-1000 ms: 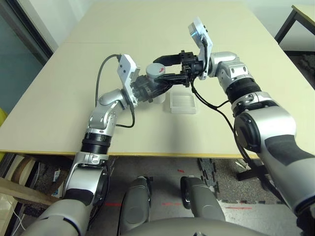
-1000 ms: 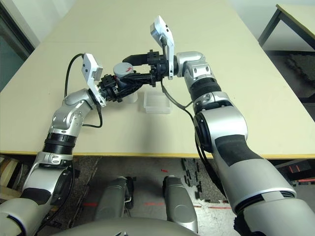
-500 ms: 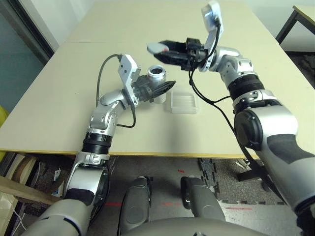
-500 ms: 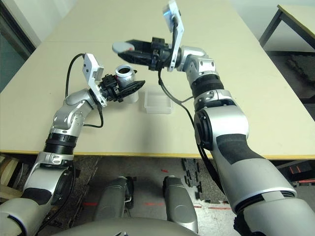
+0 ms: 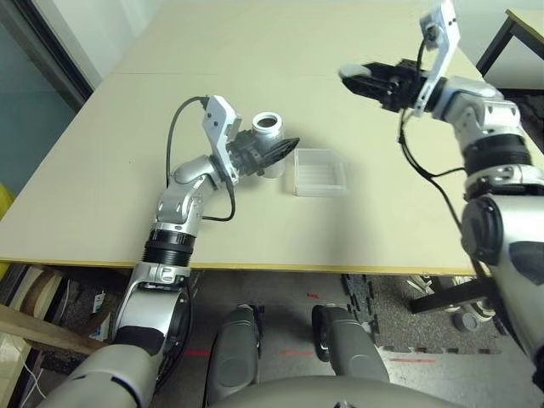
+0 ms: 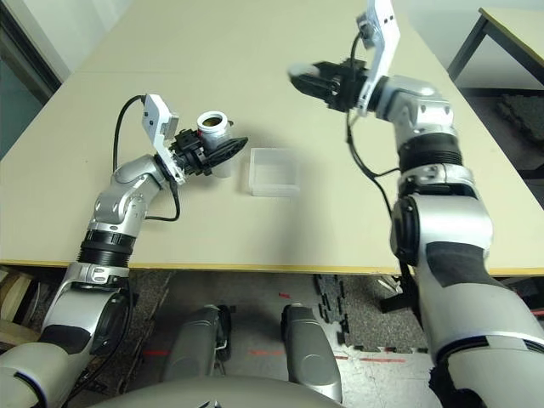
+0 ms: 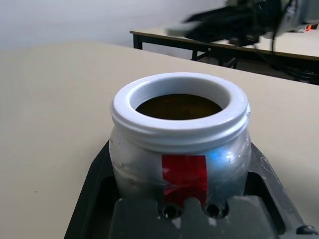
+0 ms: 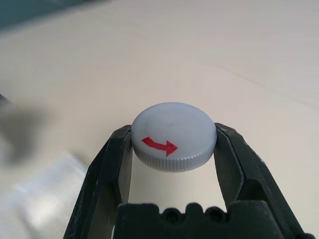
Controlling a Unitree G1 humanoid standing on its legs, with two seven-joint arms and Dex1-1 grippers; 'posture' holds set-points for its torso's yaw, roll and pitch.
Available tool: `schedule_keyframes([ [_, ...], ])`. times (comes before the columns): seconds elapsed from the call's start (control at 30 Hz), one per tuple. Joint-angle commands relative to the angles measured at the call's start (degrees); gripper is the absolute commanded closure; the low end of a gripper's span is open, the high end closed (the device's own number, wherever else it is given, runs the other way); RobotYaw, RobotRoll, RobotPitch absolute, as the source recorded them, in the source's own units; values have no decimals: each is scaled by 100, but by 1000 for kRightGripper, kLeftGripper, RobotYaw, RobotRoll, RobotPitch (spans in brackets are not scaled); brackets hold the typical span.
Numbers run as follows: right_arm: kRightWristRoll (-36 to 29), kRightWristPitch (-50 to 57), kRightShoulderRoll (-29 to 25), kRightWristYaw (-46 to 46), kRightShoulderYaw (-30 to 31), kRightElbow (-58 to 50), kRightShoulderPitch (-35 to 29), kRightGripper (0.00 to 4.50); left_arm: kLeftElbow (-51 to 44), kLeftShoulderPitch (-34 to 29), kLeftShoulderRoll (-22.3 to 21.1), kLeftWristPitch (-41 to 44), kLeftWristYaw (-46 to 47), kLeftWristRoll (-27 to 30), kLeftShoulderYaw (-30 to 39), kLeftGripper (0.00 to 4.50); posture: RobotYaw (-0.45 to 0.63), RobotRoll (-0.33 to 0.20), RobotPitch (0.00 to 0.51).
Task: Pour the medicine from the bottle into the box.
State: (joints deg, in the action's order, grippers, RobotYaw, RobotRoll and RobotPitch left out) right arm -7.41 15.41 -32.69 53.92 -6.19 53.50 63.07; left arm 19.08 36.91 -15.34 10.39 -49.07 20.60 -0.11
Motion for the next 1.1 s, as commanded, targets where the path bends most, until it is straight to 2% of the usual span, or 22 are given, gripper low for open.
schedule_keyframes([
  [0.03, 356, 73, -395, -371, 176, -181, -226, 1919, 185, 84, -20, -129, 34, -111, 15, 1866, -109, 0, 127],
  [0.3, 758, 413, -895, -382, 521, -344, -661, 1919, 432, 217, 3, -221, 103, -200, 13, 1866, -119, 0, 128],
  [0.8, 749, 269, -732, -440, 551, -212, -806, 1919, 559, 270, -35, -340, 118, -245, 55, 1866, -105, 0, 125],
  [0.97, 704, 127, -671, -490, 499, -165, -799, 240, 583, 293, -62, -333, 131, -257, 67, 1866, -105, 0, 122],
  [1.0, 680, 101, -659, -474, 488, -174, -804, 28, 587, 297, -68, -330, 135, -259, 66, 1866, -105, 0, 122],
  [1.1, 636, 56, -637, -479, 463, -184, -810, 0, 619, 318, -83, -322, 142, -269, 63, 1866, -108, 0, 120],
])
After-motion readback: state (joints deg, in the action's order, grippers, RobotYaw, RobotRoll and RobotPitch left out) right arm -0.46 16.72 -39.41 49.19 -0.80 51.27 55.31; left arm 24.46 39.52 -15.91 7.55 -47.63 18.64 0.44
